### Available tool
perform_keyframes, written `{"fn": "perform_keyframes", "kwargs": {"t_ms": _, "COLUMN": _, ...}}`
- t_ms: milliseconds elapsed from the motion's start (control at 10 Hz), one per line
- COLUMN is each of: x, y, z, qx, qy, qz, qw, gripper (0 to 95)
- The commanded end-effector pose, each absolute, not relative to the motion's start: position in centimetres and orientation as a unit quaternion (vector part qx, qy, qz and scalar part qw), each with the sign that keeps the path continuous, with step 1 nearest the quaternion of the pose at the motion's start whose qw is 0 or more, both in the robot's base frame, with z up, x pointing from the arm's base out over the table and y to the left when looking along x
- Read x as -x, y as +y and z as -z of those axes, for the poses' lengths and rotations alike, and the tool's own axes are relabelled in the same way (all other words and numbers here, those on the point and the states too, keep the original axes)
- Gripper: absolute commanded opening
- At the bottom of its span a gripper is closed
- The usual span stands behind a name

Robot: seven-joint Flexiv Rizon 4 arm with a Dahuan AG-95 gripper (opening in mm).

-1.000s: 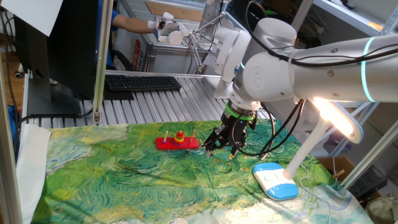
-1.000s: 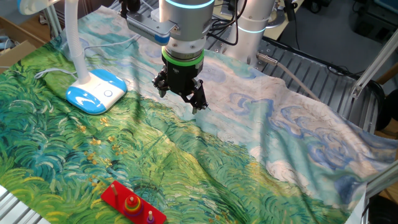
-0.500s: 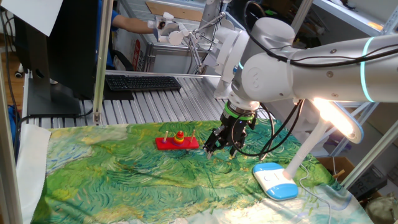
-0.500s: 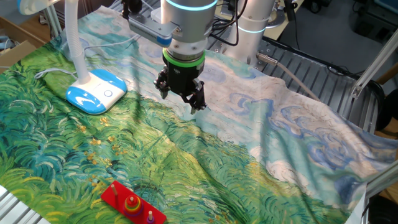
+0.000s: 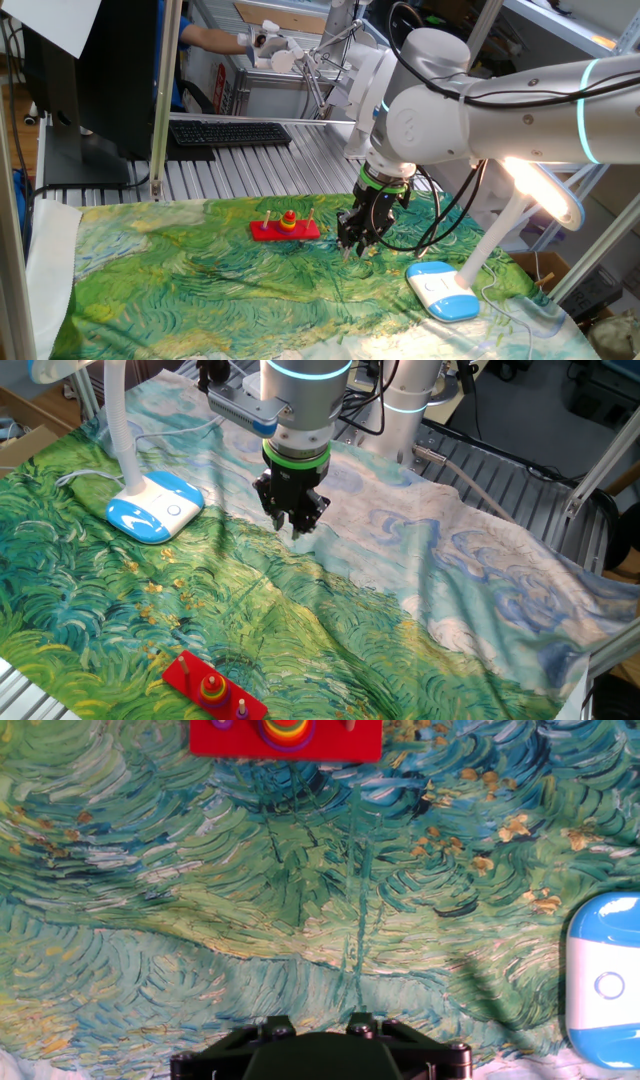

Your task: Turn off the desk lamp by pressing the button

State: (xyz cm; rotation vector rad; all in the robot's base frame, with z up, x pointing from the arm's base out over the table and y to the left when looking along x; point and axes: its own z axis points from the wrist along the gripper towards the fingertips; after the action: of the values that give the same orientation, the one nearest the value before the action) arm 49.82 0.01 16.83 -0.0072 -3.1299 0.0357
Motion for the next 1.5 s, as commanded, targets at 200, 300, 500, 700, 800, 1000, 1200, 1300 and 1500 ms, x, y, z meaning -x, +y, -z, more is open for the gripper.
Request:
{"fn": "perform_keyframes", "kwargs": {"t_ms": 200, "x": -49.87, "y": 0.03, "z": -16.77, "qx": 0.006, "qy": -1.000, "qz": -0.010, "qw": 0.005, "gripper": 0.0}}
{"fn": "perform_keyframes", "kwargs": {"t_ms": 300, "x": -49.86, "y": 0.03, "z": -16.77, "qx": 0.006, "qy": -1.000, "qz": -0.009, "qw": 0.005, "gripper": 0.0}}
{"fn": "perform_keyframes", "kwargs": {"t_ms": 500, "x": -49.85, "y": 0.03, "z": -16.76, "qx": 0.005, "qy": -1.000, "qz": -0.009, "qw": 0.006, "gripper": 0.0}}
{"fn": "perform_keyframes", "kwargs": {"t_ms": 700, "x": -49.81, "y": 0.04, "z": -16.75, "qx": 0.005, "qy": -1.000, "qz": -0.009, "qw": 0.005, "gripper": 0.0}}
{"fn": "perform_keyframes", "kwargs": {"t_ms": 800, "x": -49.81, "y": 0.04, "z": -16.74, "qx": 0.007, "qy": -1.000, "qz": -0.009, "qw": 0.005, "gripper": 0.0}}
{"fn": "perform_keyframes", "kwargs": {"t_ms": 1000, "x": -49.67, "y": 0.05, "z": -16.68, "qx": 0.032, "qy": -0.999, "qz": -0.010, "qw": 0.003, "gripper": 57.0}}
{"fn": "perform_keyframes", "kwargs": {"t_ms": 1200, "x": -49.67, "y": 0.05, "z": -16.68, "qx": 0.039, "qy": -0.999, "qz": -0.009, "qw": 0.003, "gripper": 76.0}}
{"fn": "perform_keyframes", "kwargs": {"t_ms": 1300, "x": -49.66, "y": 0.05, "z": -16.68, "qx": 0.047, "qy": -0.999, "qz": -0.010, "qw": 0.004, "gripper": 95.0}}
{"fn": "perform_keyframes", "kwargs": {"t_ms": 1500, "x": -49.67, "y": 0.04, "z": -16.67, "qx": 0.041, "qy": -0.999, "qz": -0.010, "qw": 0.001, "gripper": 95.0}}
